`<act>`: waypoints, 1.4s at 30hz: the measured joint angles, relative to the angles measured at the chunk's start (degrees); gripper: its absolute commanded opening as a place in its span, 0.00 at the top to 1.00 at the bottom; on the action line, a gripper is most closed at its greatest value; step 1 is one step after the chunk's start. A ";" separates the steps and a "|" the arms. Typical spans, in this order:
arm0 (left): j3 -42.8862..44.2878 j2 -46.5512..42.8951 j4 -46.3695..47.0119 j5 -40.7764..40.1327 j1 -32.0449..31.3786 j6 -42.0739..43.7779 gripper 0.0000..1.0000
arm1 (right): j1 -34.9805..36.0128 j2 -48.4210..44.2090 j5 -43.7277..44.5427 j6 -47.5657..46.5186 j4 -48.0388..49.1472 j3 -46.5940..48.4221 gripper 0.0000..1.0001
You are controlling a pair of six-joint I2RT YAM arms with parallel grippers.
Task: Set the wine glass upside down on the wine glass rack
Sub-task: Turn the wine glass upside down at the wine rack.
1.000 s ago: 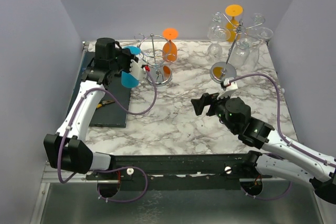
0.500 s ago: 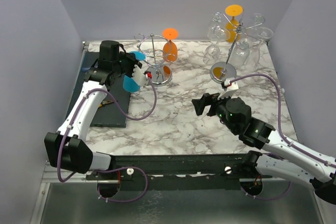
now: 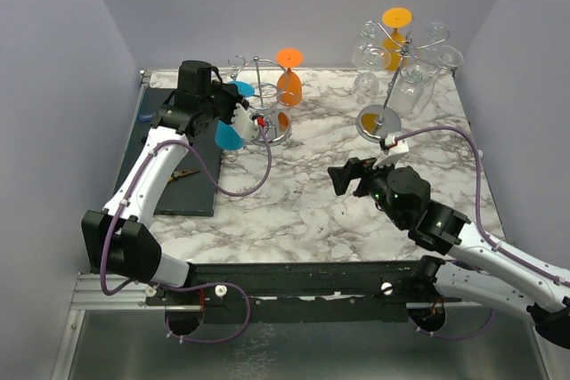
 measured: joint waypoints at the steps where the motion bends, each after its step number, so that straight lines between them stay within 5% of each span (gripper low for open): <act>1: -0.02 0.04 -0.02 -0.15 0.00 0.00 1.00 | 0.00 -0.07 0.11 0.00 0.00 0.00 0.06; 20: -1.92 -5.07 0.00 -2.49 2.86 -1.66 1.00 | 0.00 -0.48 0.83 0.37 -0.46 0.00 0.06; 42: -1.90 -0.96 0.24 -2.49 3.50 1.01 1.00 | 0.00 -1.31 0.98 1.07 -0.55 -0.02 0.06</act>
